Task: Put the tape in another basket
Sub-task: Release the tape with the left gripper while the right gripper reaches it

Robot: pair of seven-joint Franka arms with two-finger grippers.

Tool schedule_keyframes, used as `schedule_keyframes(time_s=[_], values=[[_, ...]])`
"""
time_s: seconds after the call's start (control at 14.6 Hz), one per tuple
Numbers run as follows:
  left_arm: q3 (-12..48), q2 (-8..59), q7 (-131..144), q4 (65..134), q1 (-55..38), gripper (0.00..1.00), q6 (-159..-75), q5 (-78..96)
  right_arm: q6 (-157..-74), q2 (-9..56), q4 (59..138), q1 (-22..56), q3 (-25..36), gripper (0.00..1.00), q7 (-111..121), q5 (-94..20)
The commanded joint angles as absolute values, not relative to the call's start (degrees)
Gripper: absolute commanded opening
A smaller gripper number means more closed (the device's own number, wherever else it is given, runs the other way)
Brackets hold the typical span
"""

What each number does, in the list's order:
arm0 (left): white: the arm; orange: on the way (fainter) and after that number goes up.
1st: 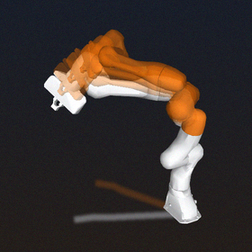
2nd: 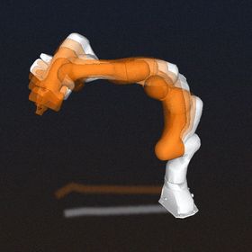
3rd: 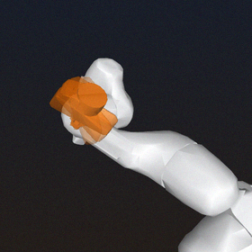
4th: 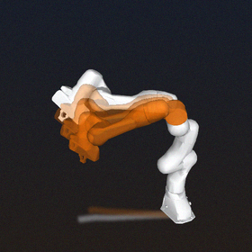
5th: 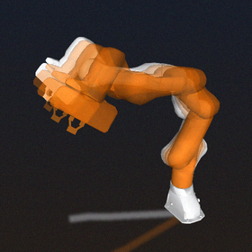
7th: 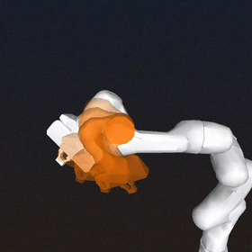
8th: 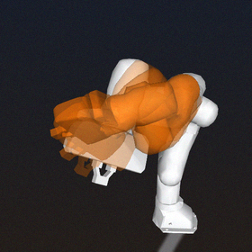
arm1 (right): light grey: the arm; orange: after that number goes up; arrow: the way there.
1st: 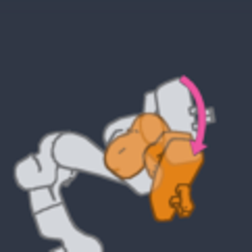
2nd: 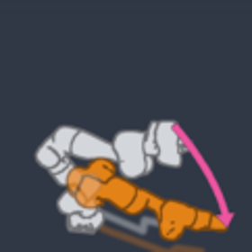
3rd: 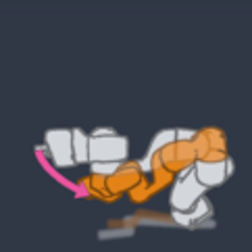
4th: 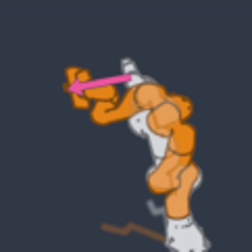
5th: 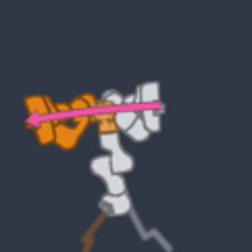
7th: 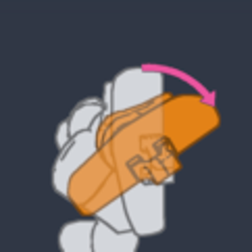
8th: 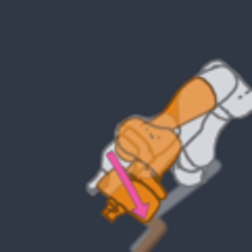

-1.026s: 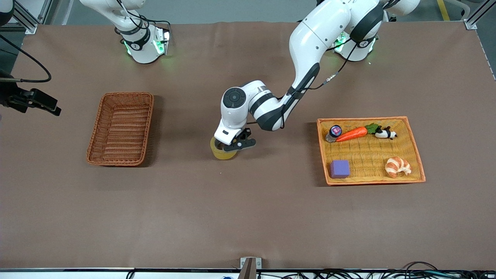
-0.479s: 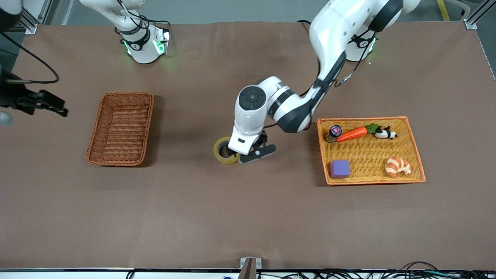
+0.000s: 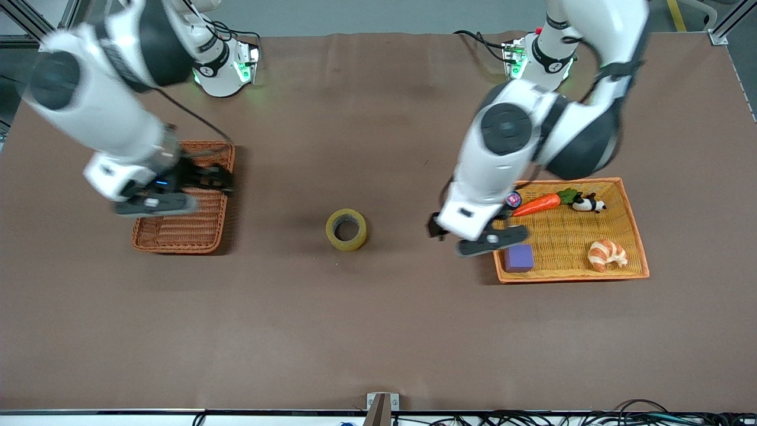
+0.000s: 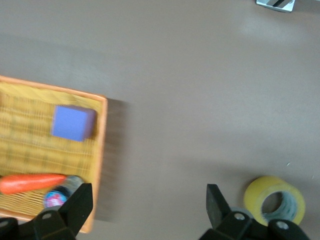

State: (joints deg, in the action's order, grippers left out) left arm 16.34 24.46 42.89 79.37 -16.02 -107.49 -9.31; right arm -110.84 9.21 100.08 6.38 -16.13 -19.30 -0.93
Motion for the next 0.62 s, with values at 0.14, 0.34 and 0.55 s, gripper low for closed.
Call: schedule_keyframes(time_s=[0.14, 0.34, 0.55], values=[[19.3, 6.3, 26.2, 95.3, -5.7, 1.0, -107.0, -3.4, -124.9, 20.3, 102.3, 14.6, -17.2, 1.0, -29.4, -0.2], [10.9, -0.3, 14.2, 99.3, -6.3, 1.0, -104.9, 4.3, -131.7, 27.5, 102.3, 18.8, -17.2, 1.0, -34.8, 5.9], [6.7, -4.1, 7.0, 100.6, -6.4, 1.0, -100.6, 4.7, -135.8, 32.9, 102.0, 19.4, -17.2, 1.0, -38.3, 12.1]])
